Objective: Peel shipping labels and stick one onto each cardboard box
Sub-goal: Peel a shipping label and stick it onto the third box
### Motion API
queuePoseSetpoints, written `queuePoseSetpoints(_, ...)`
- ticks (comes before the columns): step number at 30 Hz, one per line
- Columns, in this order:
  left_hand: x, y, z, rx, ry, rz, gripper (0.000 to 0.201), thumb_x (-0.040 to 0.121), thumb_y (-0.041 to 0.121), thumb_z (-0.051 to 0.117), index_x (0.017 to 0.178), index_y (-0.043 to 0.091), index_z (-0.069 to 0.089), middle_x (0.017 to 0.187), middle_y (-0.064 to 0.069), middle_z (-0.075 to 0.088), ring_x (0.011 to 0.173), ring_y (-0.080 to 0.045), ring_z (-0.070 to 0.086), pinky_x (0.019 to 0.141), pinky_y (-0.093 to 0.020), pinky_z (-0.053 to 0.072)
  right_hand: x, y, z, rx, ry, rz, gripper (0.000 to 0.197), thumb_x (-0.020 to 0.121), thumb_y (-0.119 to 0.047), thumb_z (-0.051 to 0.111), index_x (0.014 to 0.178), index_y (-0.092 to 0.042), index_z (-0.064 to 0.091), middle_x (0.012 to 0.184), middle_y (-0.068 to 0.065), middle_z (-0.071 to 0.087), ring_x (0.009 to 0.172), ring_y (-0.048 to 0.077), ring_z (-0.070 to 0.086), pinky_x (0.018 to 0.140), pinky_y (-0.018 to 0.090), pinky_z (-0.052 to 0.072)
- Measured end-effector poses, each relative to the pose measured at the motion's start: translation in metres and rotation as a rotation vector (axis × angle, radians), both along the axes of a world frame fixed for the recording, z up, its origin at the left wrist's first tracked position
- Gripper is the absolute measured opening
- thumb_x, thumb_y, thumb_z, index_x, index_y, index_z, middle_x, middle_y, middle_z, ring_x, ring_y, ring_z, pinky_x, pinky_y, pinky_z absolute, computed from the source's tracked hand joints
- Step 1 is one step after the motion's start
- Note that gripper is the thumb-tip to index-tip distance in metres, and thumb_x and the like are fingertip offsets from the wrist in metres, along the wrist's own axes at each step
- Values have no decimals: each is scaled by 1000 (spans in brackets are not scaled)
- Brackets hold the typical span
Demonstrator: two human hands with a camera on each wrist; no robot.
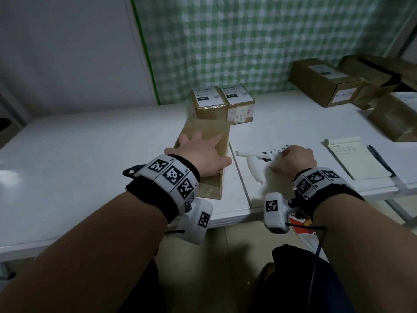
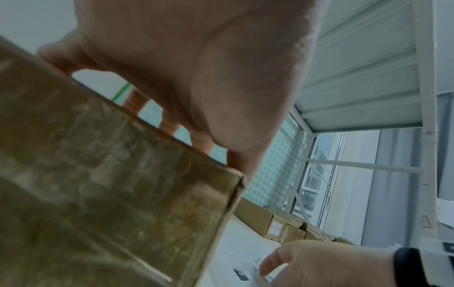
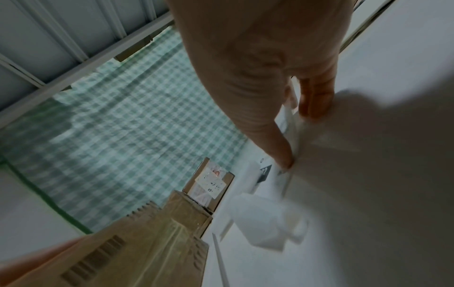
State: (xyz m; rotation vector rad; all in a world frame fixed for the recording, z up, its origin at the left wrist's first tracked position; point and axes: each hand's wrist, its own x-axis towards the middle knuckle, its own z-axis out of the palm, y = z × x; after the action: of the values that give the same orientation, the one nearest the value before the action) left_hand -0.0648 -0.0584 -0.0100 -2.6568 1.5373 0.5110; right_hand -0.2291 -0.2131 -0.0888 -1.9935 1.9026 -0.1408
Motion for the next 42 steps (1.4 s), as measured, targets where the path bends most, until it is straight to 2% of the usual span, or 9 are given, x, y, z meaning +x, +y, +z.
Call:
queuePoseSetpoints(3,-4,-2,2,-10,-2,48,73,83,64,43,146,46,10,158,5,4,142,-33,1,104,-65,25,0,1,3,-8,-10,94,13,81,-19,59,87,-8,56,101,18,64,106,33,56,64,25,36)
queuePoseSetpoints(9,-8,-1,2,-43,-9,94,75,83,64,43,148,38,15,158,-1,1,142,-35,2,104,-66,22,-9,9,10,-216,-224,-31,29,86,-3,49,109,-6,66,112,19,63,106,36,58,85,32,44)
queuePoseSetpoints(13,-9,-1,1,-86,-27,42,71,86,61,43,147,35,19,159,-7,1,144,-37,-3,108,-70,6,-10,15,32,-552,-360,-62,35,87,4,41,114,-4,62,116,21,54,102,39,55,80,35,41)
queuePoseSetpoints(18,-5,-1,12,-521,106,-82,42,89,38,52,131,31,50,147,-5,33,138,-27,21,115,-51,16,0,23,70,-770,-627,99,33,82,2,46,104,-8,69,109,14,61,100,31,58,87,36,49)
queuePoseSetpoints(23,4,3,25,-739,355,-141,31,88,20,60,117,29,63,136,4,45,127,-10,38,96,-17,25,19,34,99,-517,-1015,104,31,78,2,48,79,-23,66,78,-7,61,78,13,59,68,22,53)
queuePoseSetpoints(28,13,14,25,-822,679,-60,29,84,2,62,99,25,69,102,10,67,94,-2,60,80,-17,49,38,51,104,-134,-1330,158,36,75,15,49,75,-18,63,83,6,65,76,19,63,67,29,52)
queuePoseSetpoints(34,26,29,18,-942,705,96,27,83,1,64,102,18,72,106,3,66,89,-6,62,69,-12,49,46,71,95,79,-1312,214,42,82,0,64,114,-20,47,92,7,62,70,14,61,66,25,55)
queuePoseSetpoints(37,34,34,14,-1030,804,188,30,83,-3,63,98,22,72,111,2,65,89,-4,62,65,-10,51,48,81,86,284,-1165,358,18,87,-14,64,103,-7,62,89,8,65,64,12,59,66,25,54)
queuePoseSetpoints(42,45,36,6,-1090,847,253,36,79,-1,66,81,34,71,114,1,68,106,-17,63,91,-37,54,57,97,74,342,-1035,505,14,87,-11,63,74,-14,66,66,-3,62,59,7,54,61,20,49)
